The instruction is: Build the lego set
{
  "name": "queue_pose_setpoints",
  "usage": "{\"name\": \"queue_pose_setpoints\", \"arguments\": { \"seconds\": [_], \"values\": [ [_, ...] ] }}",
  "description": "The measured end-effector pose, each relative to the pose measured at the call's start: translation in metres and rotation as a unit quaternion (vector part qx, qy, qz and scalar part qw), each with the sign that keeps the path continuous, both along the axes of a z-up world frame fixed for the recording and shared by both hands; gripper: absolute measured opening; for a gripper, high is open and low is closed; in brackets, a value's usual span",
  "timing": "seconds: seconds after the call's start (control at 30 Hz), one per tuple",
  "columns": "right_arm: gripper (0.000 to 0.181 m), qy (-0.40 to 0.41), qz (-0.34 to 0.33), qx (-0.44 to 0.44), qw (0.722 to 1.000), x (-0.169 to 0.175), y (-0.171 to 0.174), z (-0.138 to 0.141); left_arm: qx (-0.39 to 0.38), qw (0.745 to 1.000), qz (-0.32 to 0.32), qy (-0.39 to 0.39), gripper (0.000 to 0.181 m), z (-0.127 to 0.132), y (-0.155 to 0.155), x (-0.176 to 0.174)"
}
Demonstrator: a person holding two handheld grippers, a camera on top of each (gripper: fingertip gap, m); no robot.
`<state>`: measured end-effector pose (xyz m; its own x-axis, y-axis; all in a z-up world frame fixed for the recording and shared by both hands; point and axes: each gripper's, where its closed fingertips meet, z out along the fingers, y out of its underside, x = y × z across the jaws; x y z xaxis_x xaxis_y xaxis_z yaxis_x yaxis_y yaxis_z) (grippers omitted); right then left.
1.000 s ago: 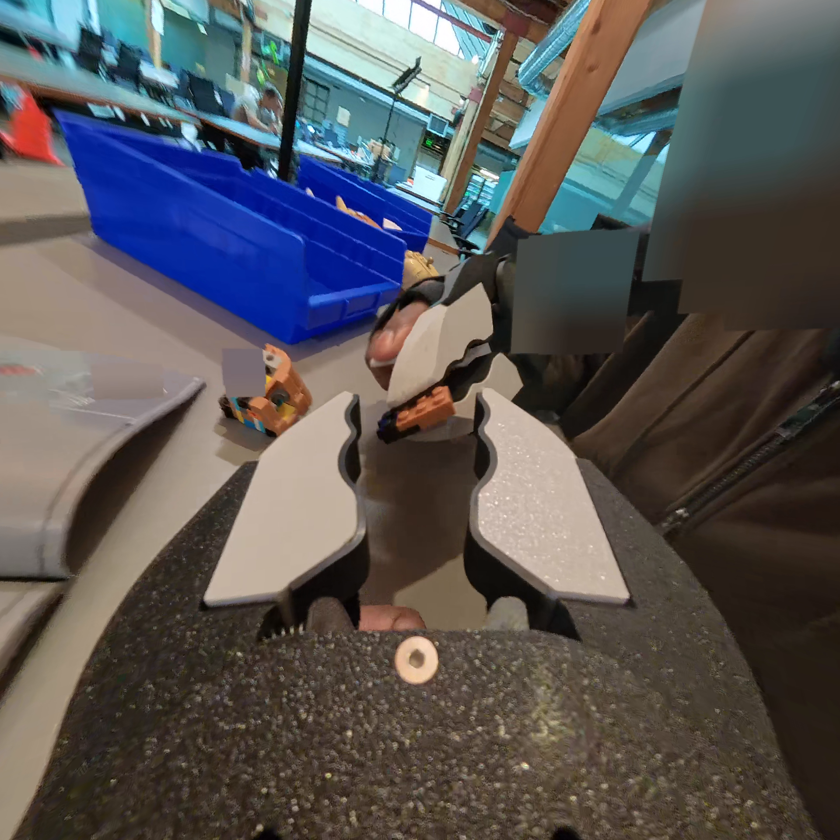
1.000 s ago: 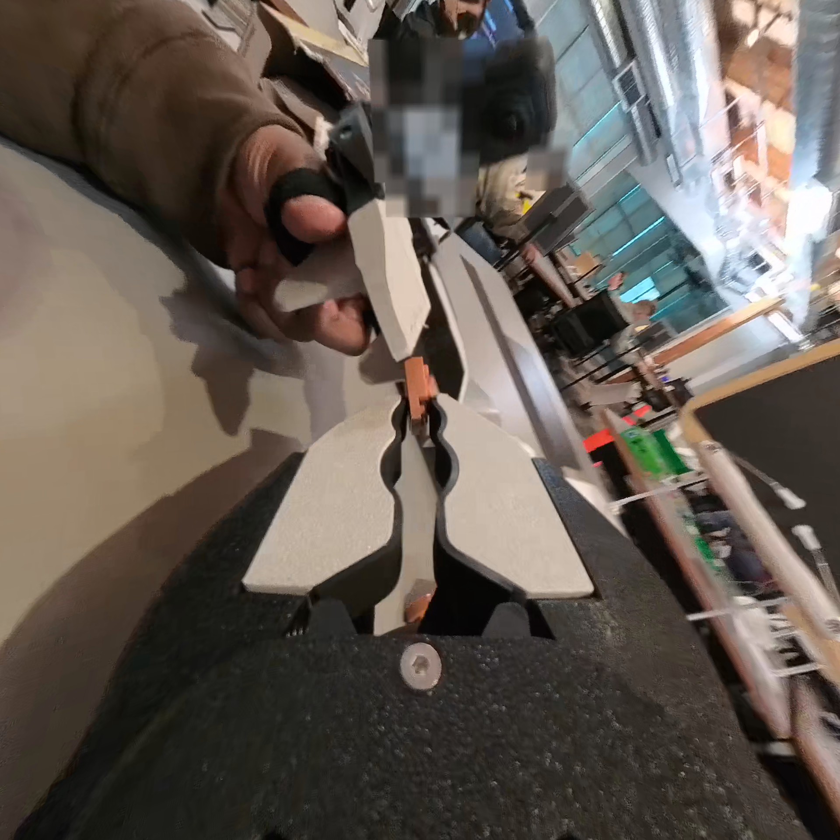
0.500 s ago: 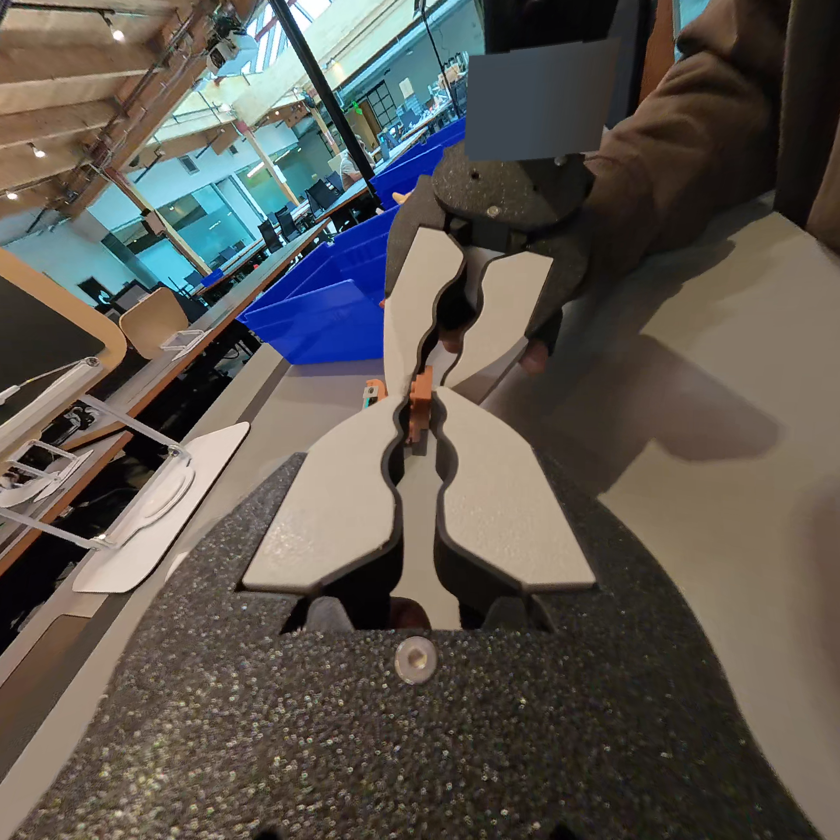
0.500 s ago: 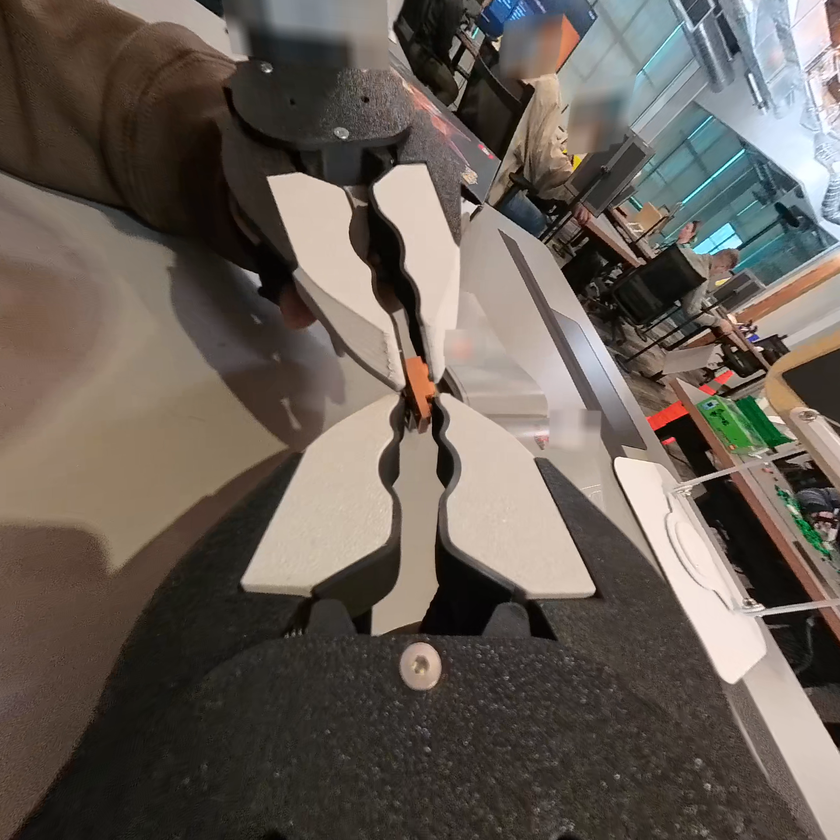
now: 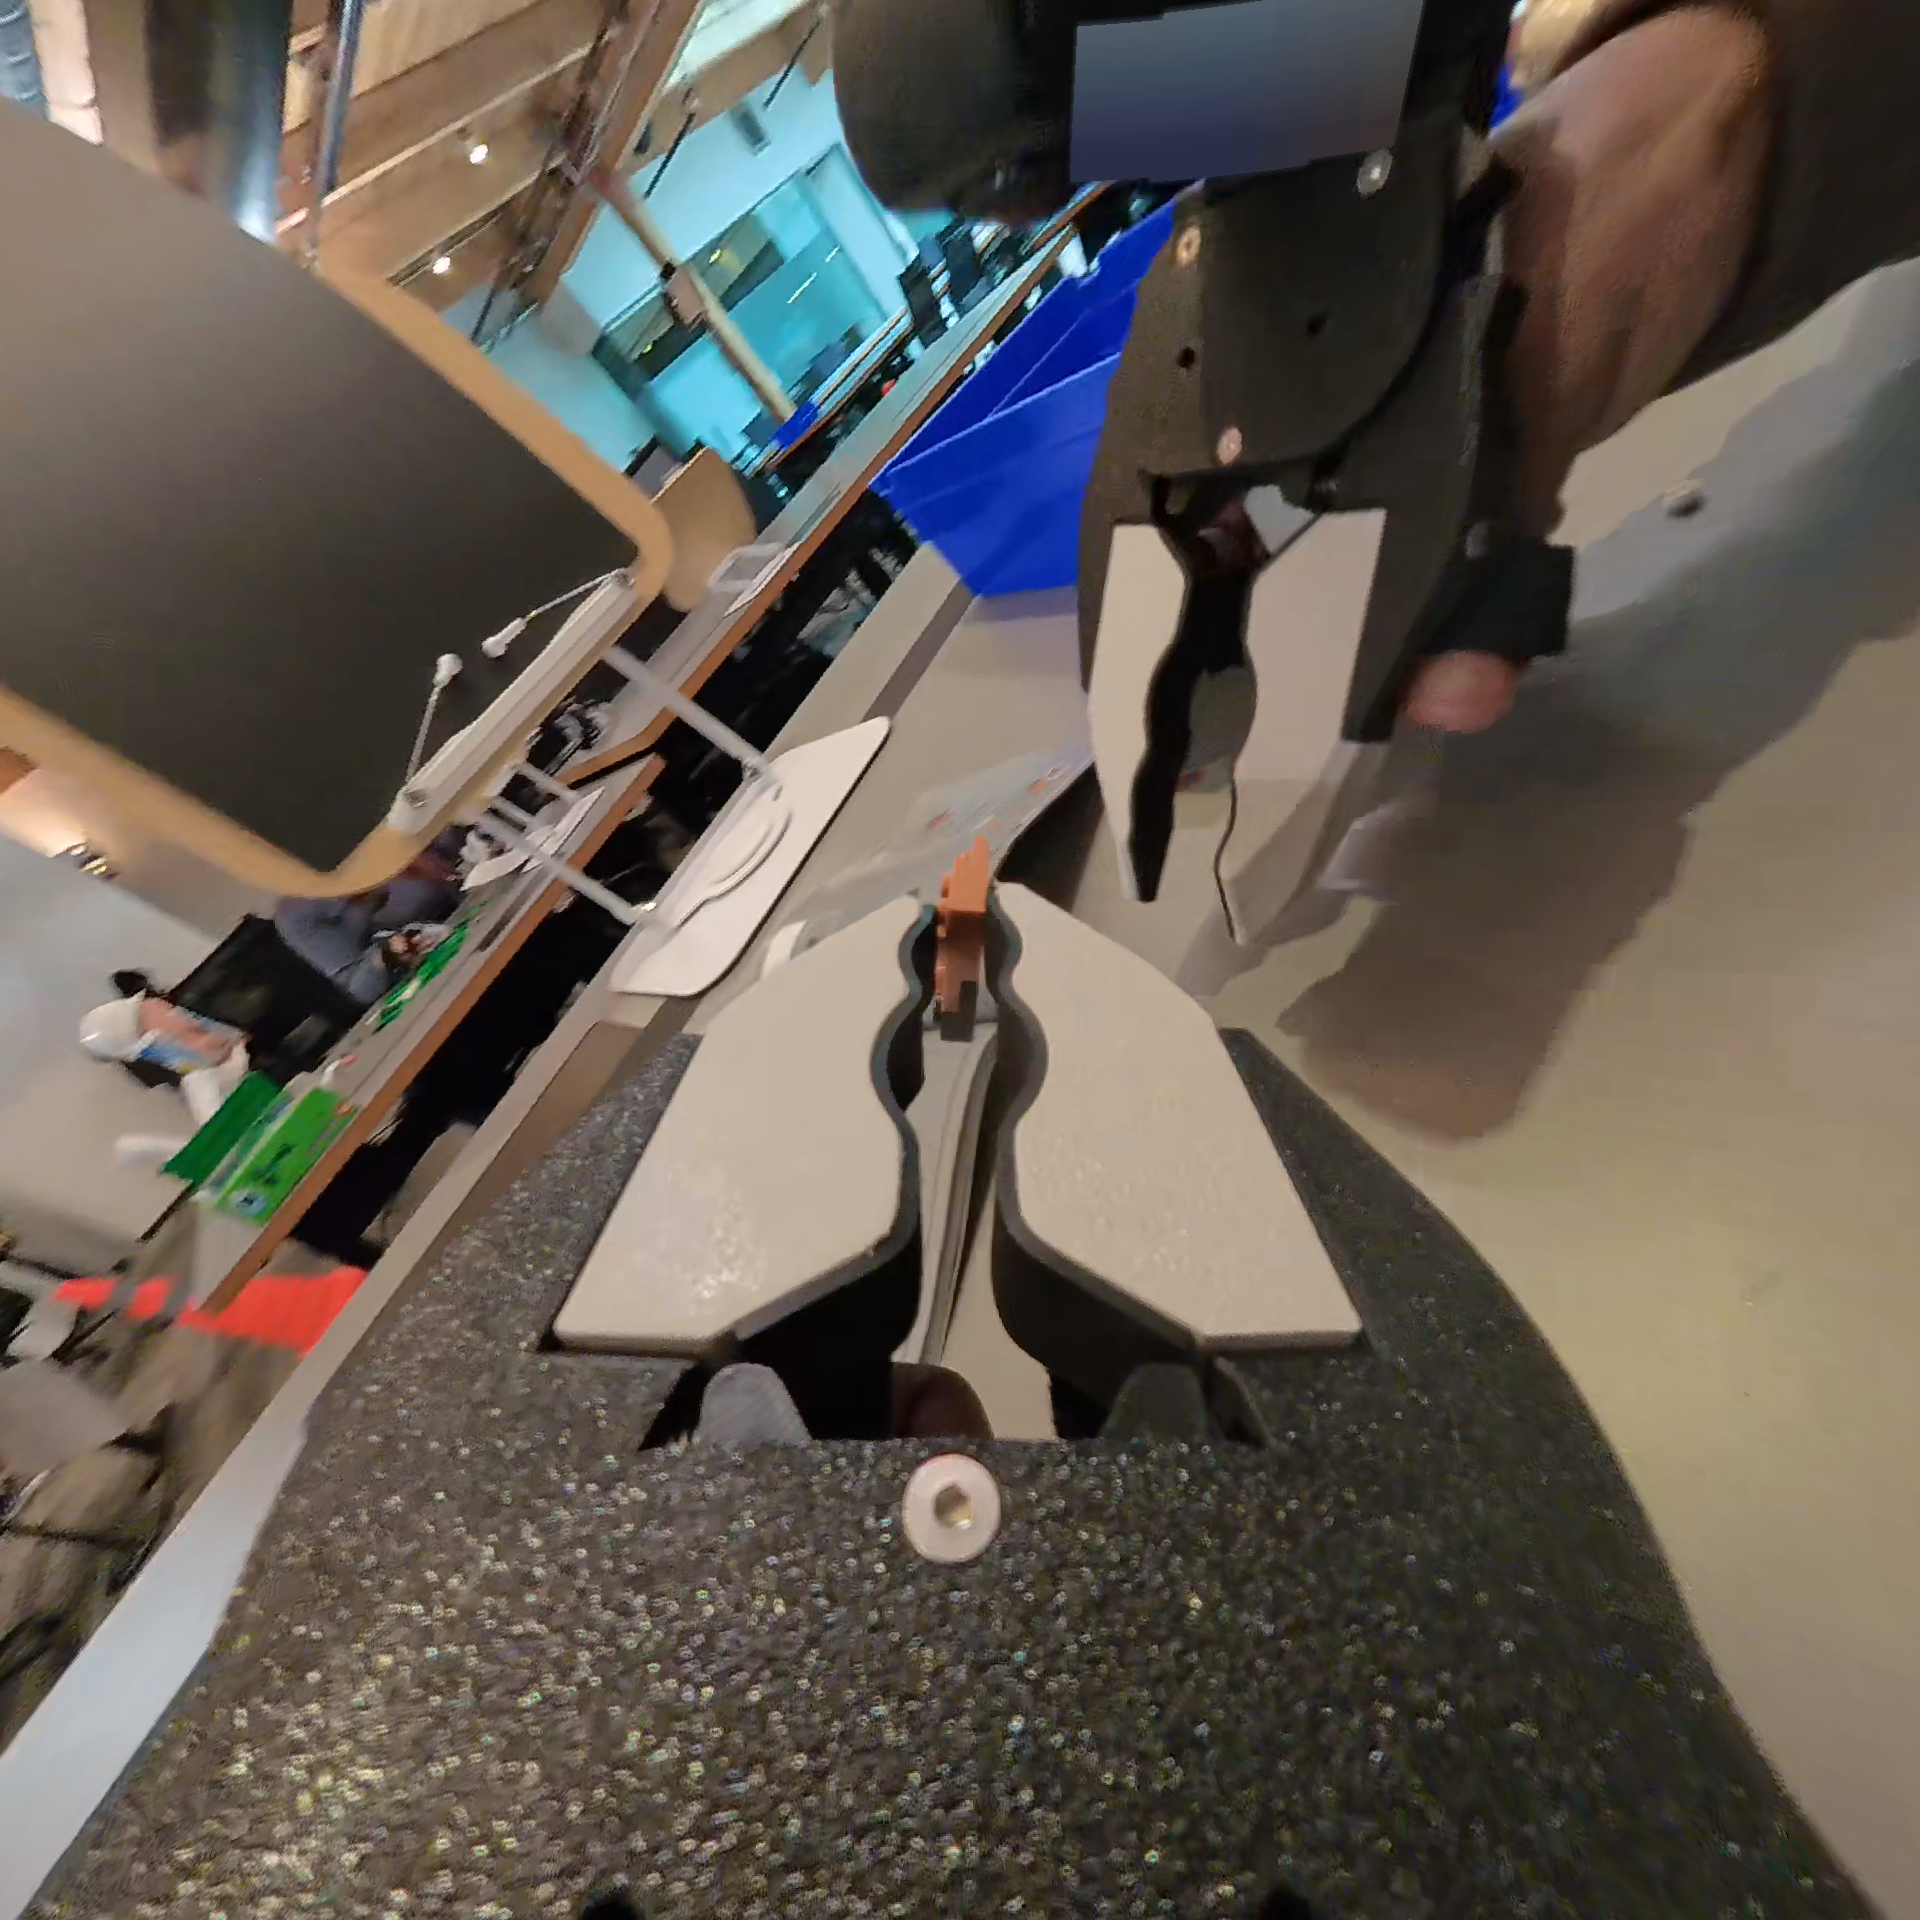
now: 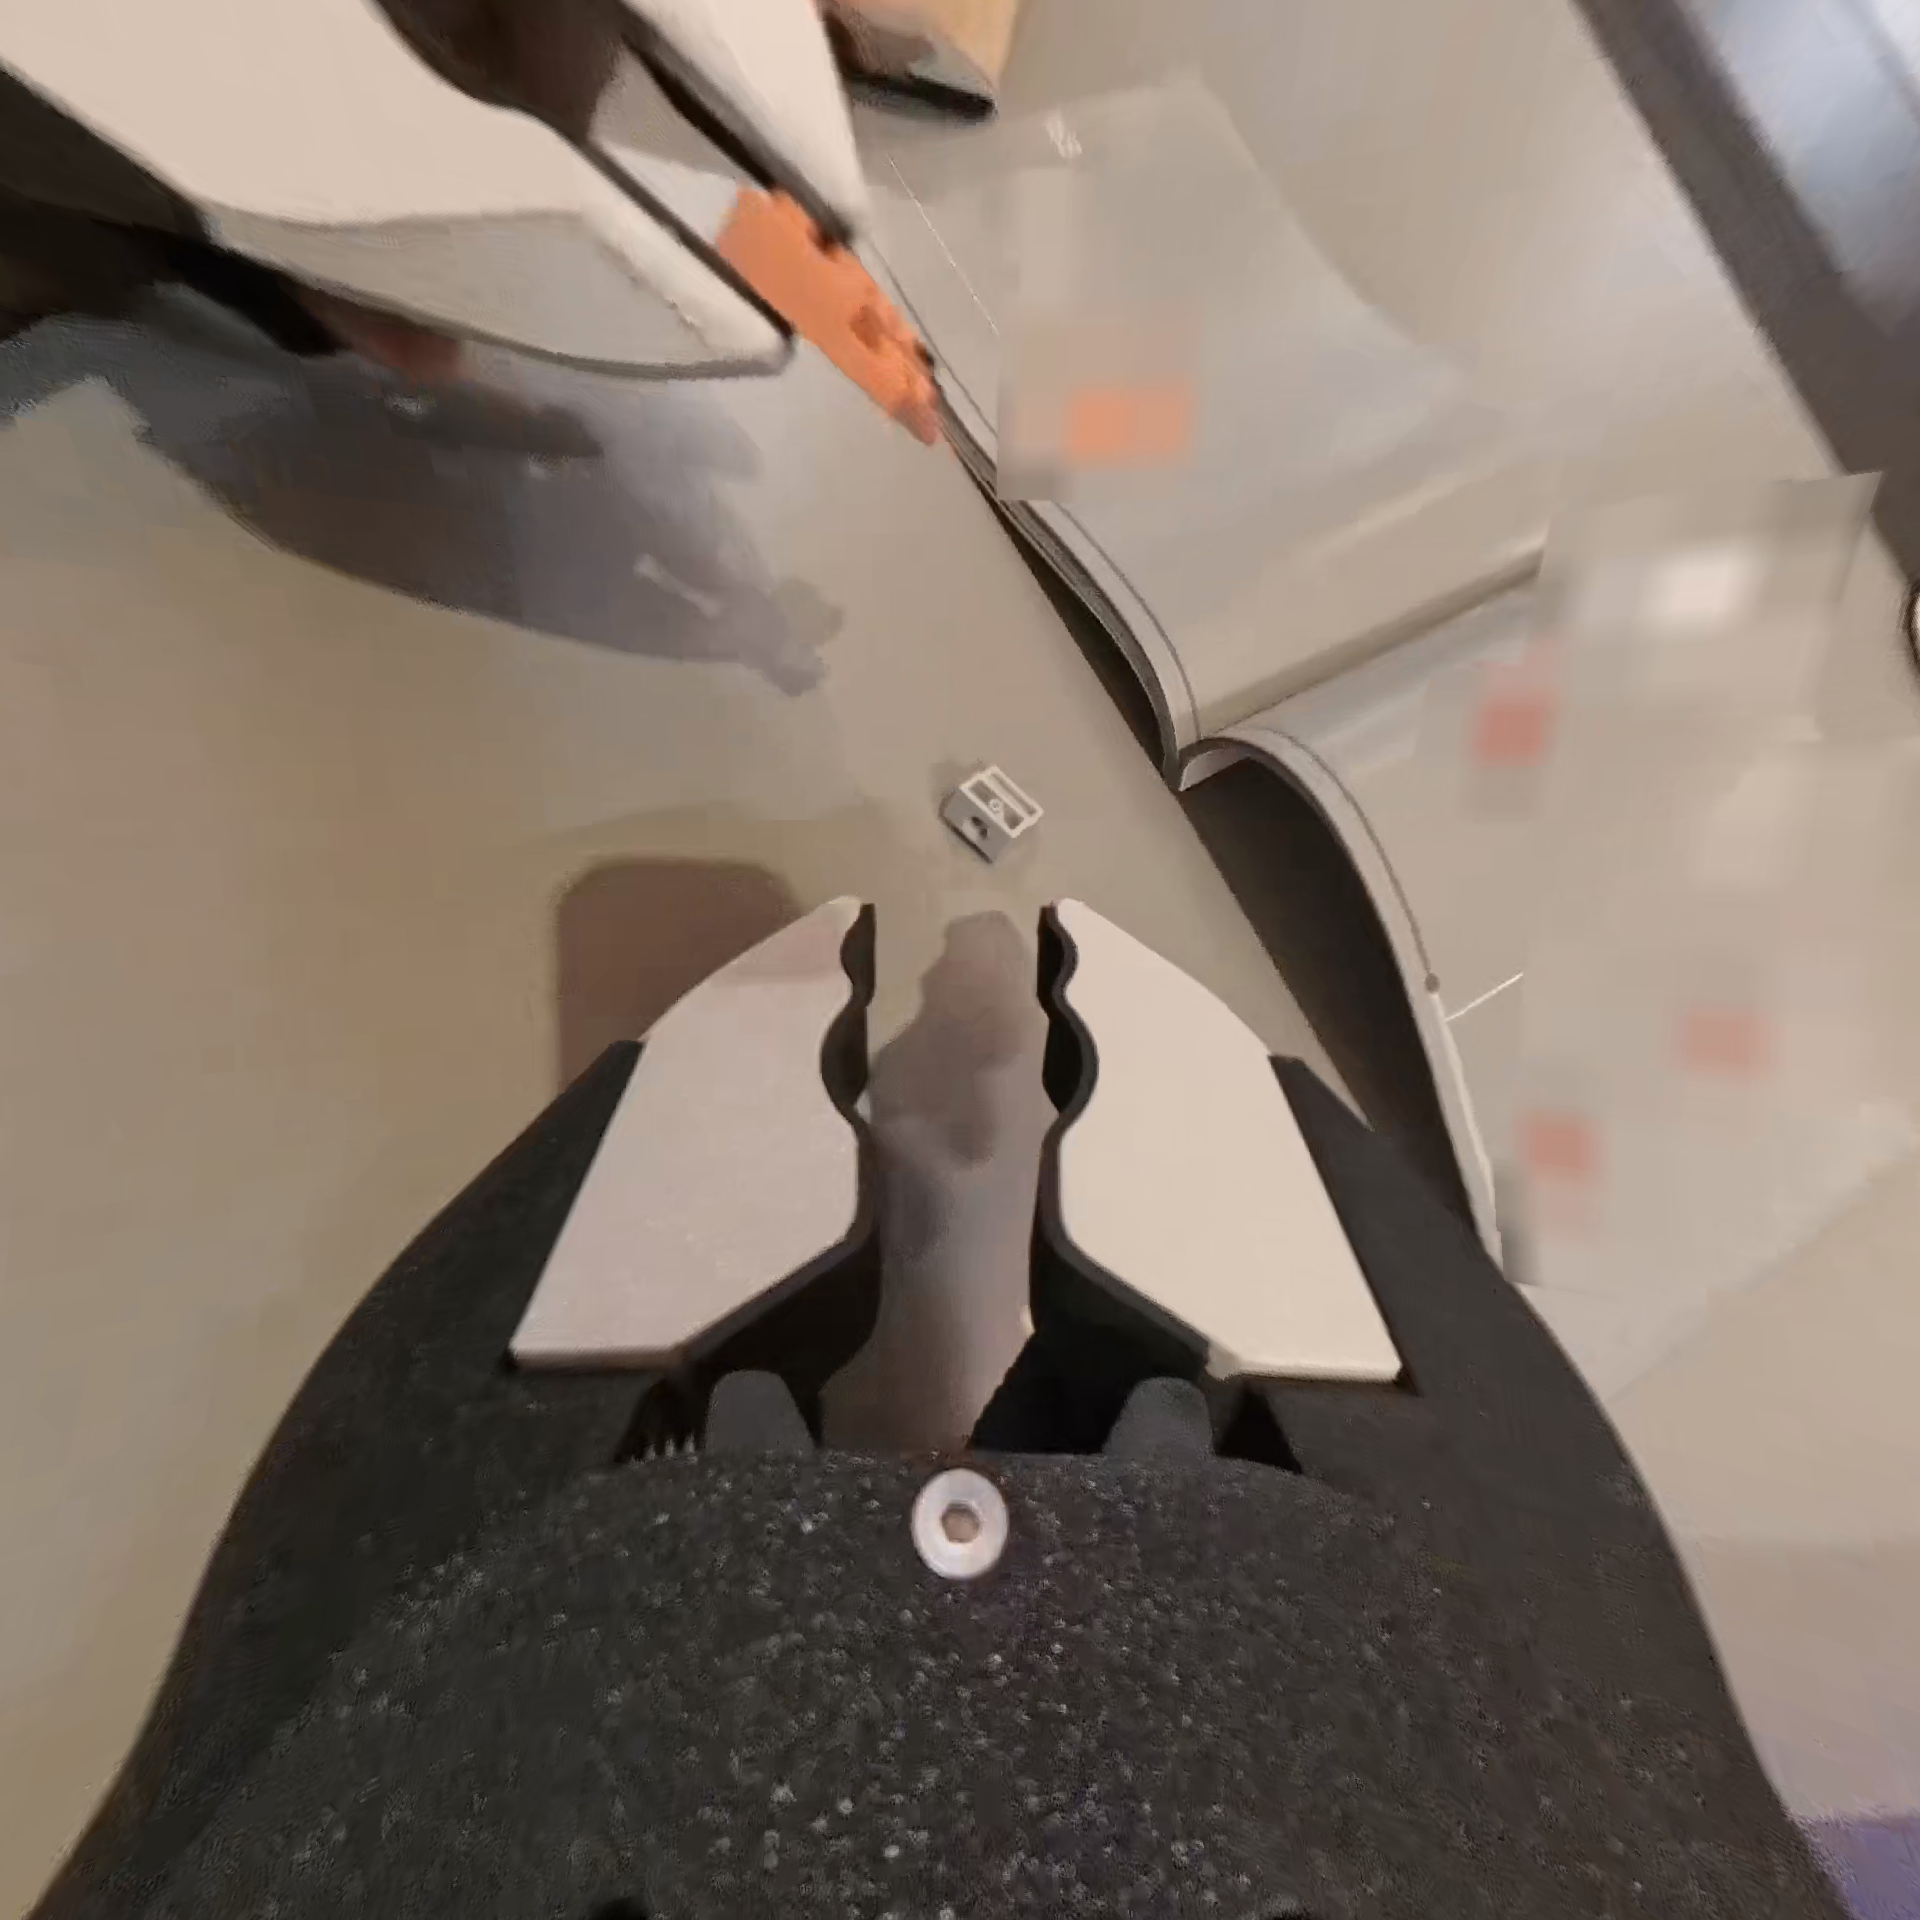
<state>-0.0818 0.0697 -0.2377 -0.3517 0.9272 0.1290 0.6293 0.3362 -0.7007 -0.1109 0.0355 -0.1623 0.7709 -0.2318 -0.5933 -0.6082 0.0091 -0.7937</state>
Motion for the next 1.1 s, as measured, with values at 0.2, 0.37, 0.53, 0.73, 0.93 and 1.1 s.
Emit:
{"name": "queue_pose_setpoints", "arguments": {
  "seconds": [0.2, 0.37, 0.53, 0.73, 0.93, 1.1],
  "values": [
    [0.035, -0.042, -0.077, -0.065, 0.994, -0.019, -0.002, -0.015, 0.004, 0.999, 0.04, 0.008, 0.009, 0.007, -0.002, -0.009],
    [0.034, -0.049, -0.092, -0.045, 0.994, -0.027, 0.0, -0.024, -0.005, 0.999, 0.036, -0.001, 0.009, 0.005, -0.002, -0.006],
    [0.019, 0.001, 0.01, 0.057, 0.998, -0.029, -0.008, -0.013, -0.038, 0.998, 0.039, -0.022, 0.008, -0.005, -0.001, -0.01],
    [0.02, 0.156, 0.267, 0.425, 0.851, -0.001, -0.019, 0.017, -0.038, 0.998, 0.033, -0.035, 0.008, -0.007, -0.001, -0.01],
    [0.048, 0.11, 0.214, 0.302, 0.923, 0.03, -0.012, 0.009, -0.066, 0.997, 0.023, -0.04, 0.008, -0.02, 0.002, -0.002],
    [0.044, 0.063, 0.122, 0.18, 0.974, 0.052, -0.017, 0.009, -0.085, 0.995, 0.016, -0.058, 0.009, -0.027, 0.003, 0.007]
  ]
}}
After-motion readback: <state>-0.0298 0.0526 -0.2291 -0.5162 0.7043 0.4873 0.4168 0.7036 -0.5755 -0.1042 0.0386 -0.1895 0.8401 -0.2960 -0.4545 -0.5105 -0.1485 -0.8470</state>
